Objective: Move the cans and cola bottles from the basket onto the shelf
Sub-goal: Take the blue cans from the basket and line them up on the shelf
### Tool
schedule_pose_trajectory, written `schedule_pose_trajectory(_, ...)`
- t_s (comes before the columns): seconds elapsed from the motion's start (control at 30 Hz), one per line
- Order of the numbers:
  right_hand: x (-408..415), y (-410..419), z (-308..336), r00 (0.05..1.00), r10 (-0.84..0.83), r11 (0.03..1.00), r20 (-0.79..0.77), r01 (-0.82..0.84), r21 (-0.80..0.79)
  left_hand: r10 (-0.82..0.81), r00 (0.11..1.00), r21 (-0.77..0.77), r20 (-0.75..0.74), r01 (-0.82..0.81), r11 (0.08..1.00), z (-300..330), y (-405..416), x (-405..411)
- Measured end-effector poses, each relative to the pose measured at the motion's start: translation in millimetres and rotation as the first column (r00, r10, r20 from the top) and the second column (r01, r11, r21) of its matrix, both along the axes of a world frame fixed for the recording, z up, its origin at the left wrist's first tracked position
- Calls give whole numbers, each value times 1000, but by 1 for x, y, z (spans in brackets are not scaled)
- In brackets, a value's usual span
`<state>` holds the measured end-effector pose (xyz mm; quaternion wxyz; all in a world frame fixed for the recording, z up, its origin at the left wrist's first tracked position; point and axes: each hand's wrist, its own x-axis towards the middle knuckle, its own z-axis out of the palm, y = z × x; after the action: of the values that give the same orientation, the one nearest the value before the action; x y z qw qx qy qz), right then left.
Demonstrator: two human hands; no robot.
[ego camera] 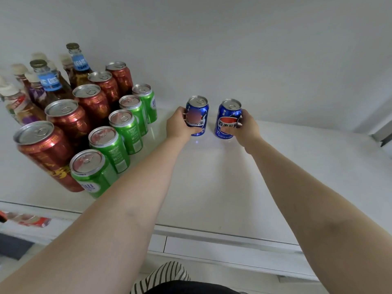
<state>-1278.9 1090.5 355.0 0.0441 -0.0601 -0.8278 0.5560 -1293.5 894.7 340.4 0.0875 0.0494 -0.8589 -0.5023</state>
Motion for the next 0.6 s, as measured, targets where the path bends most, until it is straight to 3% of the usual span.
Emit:
schedule_pose_trajectory(0.33, 4, -1, -3, 998, -19, 999, 58, 17, 37, -53, 998, 43, 31, 51, 998, -4, 3, 2)
schedule_pose_trajectory(0.47, 30, 3, 4, 986, -116, 991, 119, 107, 86, -24, 997, -34, 69, 26, 999, 0, -4, 25)
schedule_pose_trajectory(0.6, 69, 6, 7, 991, -118, 977, 68, 104, 188, -4, 998, -87, 60, 9, 996, 10, -16, 67)
